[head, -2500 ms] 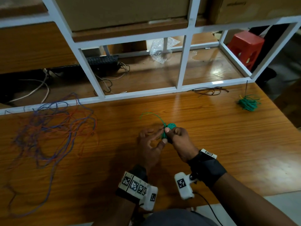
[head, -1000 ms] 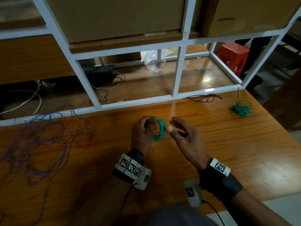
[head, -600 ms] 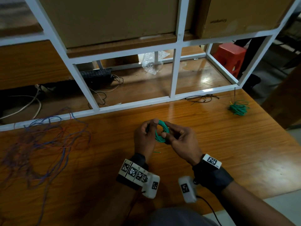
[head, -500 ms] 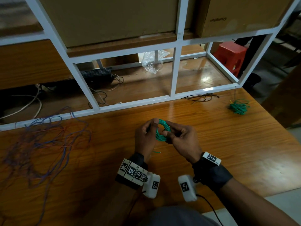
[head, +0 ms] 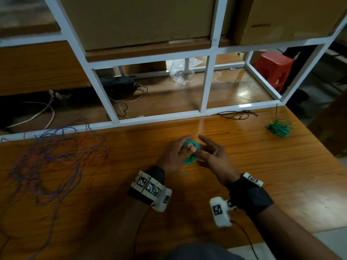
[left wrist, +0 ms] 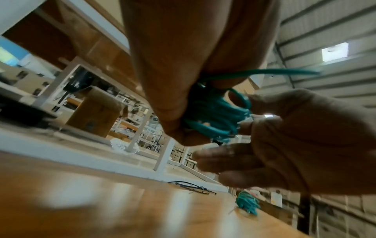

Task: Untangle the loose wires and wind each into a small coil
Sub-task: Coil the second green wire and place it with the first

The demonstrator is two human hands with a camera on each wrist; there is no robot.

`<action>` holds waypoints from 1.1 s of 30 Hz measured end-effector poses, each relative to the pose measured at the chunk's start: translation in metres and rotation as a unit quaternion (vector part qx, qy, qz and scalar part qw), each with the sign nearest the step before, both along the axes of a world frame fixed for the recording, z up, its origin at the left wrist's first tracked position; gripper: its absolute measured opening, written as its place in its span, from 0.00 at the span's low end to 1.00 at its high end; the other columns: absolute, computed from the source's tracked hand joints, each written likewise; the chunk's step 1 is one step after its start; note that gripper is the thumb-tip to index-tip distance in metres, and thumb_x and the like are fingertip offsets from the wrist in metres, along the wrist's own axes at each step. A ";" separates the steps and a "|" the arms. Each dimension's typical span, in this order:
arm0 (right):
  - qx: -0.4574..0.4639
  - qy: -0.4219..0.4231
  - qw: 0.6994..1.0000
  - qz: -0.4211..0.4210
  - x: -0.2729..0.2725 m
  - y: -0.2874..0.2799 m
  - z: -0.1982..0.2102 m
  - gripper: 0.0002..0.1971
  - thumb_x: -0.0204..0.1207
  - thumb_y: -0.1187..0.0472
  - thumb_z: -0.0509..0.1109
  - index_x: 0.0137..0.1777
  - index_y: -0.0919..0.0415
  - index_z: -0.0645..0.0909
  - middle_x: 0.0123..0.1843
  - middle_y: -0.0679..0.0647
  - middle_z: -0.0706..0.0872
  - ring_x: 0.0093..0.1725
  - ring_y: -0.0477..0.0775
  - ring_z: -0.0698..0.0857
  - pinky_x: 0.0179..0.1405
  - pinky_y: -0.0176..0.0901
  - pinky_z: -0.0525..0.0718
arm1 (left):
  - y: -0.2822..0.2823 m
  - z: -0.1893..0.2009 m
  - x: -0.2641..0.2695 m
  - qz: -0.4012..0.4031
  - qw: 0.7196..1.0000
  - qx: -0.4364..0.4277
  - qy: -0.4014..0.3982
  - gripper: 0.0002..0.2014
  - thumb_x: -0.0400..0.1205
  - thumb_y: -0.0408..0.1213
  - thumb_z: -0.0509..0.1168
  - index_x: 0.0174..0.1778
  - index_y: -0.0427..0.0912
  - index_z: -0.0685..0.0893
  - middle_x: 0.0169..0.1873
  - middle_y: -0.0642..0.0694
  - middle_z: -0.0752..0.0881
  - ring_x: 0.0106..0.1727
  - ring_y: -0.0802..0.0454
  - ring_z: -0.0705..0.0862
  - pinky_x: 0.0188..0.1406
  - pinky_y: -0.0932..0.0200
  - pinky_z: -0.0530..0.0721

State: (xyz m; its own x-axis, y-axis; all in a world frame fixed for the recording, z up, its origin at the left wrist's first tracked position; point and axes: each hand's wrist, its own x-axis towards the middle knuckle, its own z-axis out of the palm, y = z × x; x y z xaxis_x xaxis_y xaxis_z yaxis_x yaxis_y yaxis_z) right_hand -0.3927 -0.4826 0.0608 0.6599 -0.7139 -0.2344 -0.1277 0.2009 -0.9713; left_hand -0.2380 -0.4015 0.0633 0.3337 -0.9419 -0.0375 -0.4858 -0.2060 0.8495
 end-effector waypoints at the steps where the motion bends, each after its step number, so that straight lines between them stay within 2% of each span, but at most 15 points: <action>1: 0.022 -0.007 0.999 0.024 -0.003 -0.007 0.007 0.34 0.73 0.49 0.82 0.80 0.49 0.78 0.62 0.52 0.92 0.64 0.55 0.90 0.62 0.55 0.90 | -0.001 0.004 0.004 -0.042 0.999 0.010 0.002 0.22 0.92 0.47 0.54 0.83 0.52 0.68 0.78 0.46 0.75 0.71 0.55 0.76 0.62 0.61 0.77; 3: 0.037 -0.025 0.996 0.080 -0.008 -0.016 0.017 0.24 0.76 0.54 0.78 0.72 0.55 0.85 0.58 0.58 0.94 0.61 0.59 0.92 0.60 0.57 0.91 | -0.005 0.010 0.009 -0.094 0.994 0.021 0.050 0.26 0.91 0.48 0.54 0.87 0.54 0.59 0.80 0.44 0.72 0.75 0.52 0.76 0.70 0.51 0.79; 5: 0.034 -0.036 0.996 0.078 -0.010 -0.021 0.021 0.16 0.78 0.58 0.77 0.65 0.59 0.90 0.56 0.60 0.94 0.59 0.59 0.93 0.52 0.52 0.93 | -0.012 0.014 0.010 -0.112 0.985 0.015 0.130 0.28 0.91 0.44 0.57 0.87 0.51 0.56 0.74 0.41 0.77 0.70 0.48 0.82 0.68 0.47 0.84; 7: 0.043 -0.057 0.997 0.038 -0.010 -0.024 0.021 0.15 0.78 0.59 0.77 0.63 0.63 0.91 0.55 0.62 0.94 0.57 0.61 0.94 0.45 0.47 0.93 | -0.018 0.016 0.007 -0.087 0.973 -0.009 0.214 0.27 0.90 0.42 0.62 0.85 0.49 0.62 0.66 0.41 0.84 0.64 0.47 0.87 0.63 0.49 0.86; 10: 0.044 -0.073 0.996 -0.032 -0.009 -0.025 0.012 0.12 0.81 0.62 0.76 0.62 0.65 0.91 0.54 0.62 0.95 0.56 0.62 0.94 0.43 0.47 0.93 | -0.023 0.015 -0.003 0.011 0.952 -0.031 0.305 0.23 0.84 0.50 0.69 0.74 0.49 0.79 0.60 0.40 0.89 0.62 0.42 0.89 0.65 0.38 0.85; 12: 0.033 -0.069 0.995 -0.067 -0.010 -0.024 0.005 0.09 0.82 0.63 0.76 0.59 0.63 0.92 0.52 0.61 0.95 0.54 0.62 0.94 0.43 0.46 0.93 | -0.022 0.013 -0.016 0.068 0.950 -0.043 0.302 0.17 0.83 0.53 0.68 0.62 0.48 0.88 0.55 0.42 0.92 0.57 0.43 0.91 0.64 0.35 0.86; 14: 0.024 -0.065 0.993 -0.095 -0.011 -0.023 -0.001 0.08 0.82 0.63 0.77 0.58 0.63 0.92 0.50 0.60 0.95 0.52 0.62 0.95 0.42 0.46 0.93 | -0.022 0.013 -0.028 0.103 0.958 -0.054 0.263 0.13 0.86 0.53 0.64 0.53 0.53 0.91 0.49 0.46 0.93 0.52 0.48 0.92 0.60 0.39 0.89; 16: 0.018 -0.062 0.991 -0.116 -0.012 -0.022 -0.002 0.07 0.81 0.64 0.77 0.57 0.62 0.93 0.48 0.59 0.96 0.50 0.60 0.95 0.40 0.45 0.92 | -0.026 0.014 -0.036 0.124 0.959 -0.051 0.248 0.16 0.89 0.55 0.58 0.57 0.54 0.90 0.49 0.48 0.93 0.50 0.52 0.92 0.58 0.45 0.90; 18: 0.014 -0.062 0.989 -0.131 -0.013 -0.024 -0.002 0.06 0.82 0.64 0.77 0.55 0.61 0.93 0.46 0.58 0.96 0.47 0.57 0.95 0.38 0.43 0.92 | -0.034 0.014 -0.038 0.129 0.952 -0.023 0.278 0.19 0.90 0.55 0.54 0.64 0.52 0.87 0.52 0.47 0.92 0.52 0.51 0.91 0.60 0.46 0.89; 19: 0.013 -0.062 0.989 -0.135 -0.014 -0.026 -0.004 0.06 0.82 0.64 0.77 0.55 0.60 0.93 0.46 0.58 0.96 0.47 0.57 0.95 0.37 0.43 0.91 | -0.037 0.014 -0.038 0.124 0.948 -0.008 0.292 0.18 0.91 0.53 0.54 0.64 0.52 0.86 0.53 0.46 0.92 0.53 0.50 0.91 0.61 0.46 0.88; 22: 0.011 -0.059 0.988 -0.142 -0.020 -0.031 -0.009 0.07 0.82 0.64 0.77 0.56 0.61 0.93 0.46 0.58 0.96 0.47 0.57 0.95 0.37 0.43 0.91 | -0.044 0.016 -0.029 0.066 0.946 0.022 0.317 0.12 0.91 0.43 0.59 0.60 0.48 0.87 0.53 0.43 0.92 0.54 0.48 0.91 0.58 0.48 0.89; 25: 0.023 -0.066 0.988 -0.140 -0.028 -0.037 -0.011 0.07 0.82 0.64 0.76 0.57 0.60 0.93 0.47 0.58 0.96 0.48 0.58 0.95 0.38 0.44 0.92 | -0.050 0.014 -0.023 0.026 0.944 0.027 0.328 0.14 0.87 0.37 0.66 0.67 0.36 0.86 0.58 0.36 0.90 0.58 0.41 0.91 0.56 0.47 0.90; 29: 0.026 -0.070 0.987 -0.144 -0.037 -0.049 -0.012 0.06 0.82 0.63 0.76 0.56 0.58 0.93 0.47 0.57 0.96 0.48 0.57 0.95 0.41 0.46 0.93 | -0.059 0.014 -0.027 0.024 0.946 0.018 0.323 0.15 0.83 0.38 0.71 0.61 0.33 0.89 0.54 0.36 0.92 0.56 0.39 0.91 0.55 0.44 0.91; 33: 0.030 -0.073 0.984 -0.159 -0.045 -0.059 -0.018 0.05 0.82 0.64 0.76 0.53 0.57 0.93 0.45 0.57 0.96 0.46 0.56 0.95 0.42 0.47 0.93 | -0.069 0.013 -0.032 0.027 0.942 0.061 0.328 0.15 0.79 0.37 0.75 0.60 0.34 0.89 0.49 0.37 0.93 0.52 0.42 0.92 0.48 0.52 0.92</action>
